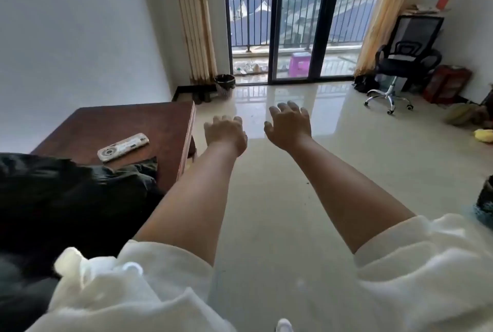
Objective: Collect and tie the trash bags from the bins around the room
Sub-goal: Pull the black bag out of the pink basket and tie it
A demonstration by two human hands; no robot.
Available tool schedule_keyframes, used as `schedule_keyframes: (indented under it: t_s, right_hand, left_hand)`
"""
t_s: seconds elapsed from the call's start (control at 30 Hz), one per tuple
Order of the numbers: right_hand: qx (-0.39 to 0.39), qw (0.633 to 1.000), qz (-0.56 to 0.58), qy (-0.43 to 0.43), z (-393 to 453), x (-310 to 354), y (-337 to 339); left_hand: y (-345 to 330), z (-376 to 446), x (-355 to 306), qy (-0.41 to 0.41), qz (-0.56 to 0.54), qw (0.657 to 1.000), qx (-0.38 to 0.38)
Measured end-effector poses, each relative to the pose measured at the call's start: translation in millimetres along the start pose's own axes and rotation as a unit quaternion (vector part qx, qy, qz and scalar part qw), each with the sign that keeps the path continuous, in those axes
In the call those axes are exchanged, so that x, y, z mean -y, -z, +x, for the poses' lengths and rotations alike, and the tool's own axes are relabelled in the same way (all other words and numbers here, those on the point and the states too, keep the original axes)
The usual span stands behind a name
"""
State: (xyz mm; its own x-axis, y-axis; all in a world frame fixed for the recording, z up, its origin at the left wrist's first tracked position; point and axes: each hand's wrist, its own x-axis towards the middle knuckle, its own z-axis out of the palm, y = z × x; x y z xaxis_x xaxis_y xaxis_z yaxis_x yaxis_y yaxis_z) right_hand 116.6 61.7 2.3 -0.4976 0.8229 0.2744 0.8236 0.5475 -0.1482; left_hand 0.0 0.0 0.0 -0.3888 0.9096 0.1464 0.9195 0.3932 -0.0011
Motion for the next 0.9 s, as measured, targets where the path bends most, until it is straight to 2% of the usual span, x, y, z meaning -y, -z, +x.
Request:
schedule_keyframes:
  t_s: [0.2, 0.33, 0.5, 0.67, 0.9]
  right_hand:
    - [0.144, 0.989, -0.004, -0.024, 66, -40, -122]
    - [0.192, 0.981, 0.018, -0.034, 141, -73, -182]
    - [0.245, 0.969, 0.010, -0.028, 236, -97, -232]
    - [0.292, 0.956, 0.007, -0.012, 323, -93, -287]
    - [0.320, 0.947, -0.003, -0.020, 493, -79, -369]
  left_hand:
    - [-107, 85, -6, 0.011, 0.005, 0.991, 0.133]
    - [-159, 168, -10, 0.017, -0.014, 0.982, 0.189]
    - [-203, 260, 1, 0.033, -0.036, 0.974, 0.221]
    - [-240, 348, 25, 0.068, -0.049, 0.964, 0.254]
    - [-290, 523, 87, 0.068, -0.052, 0.956, 0.280]
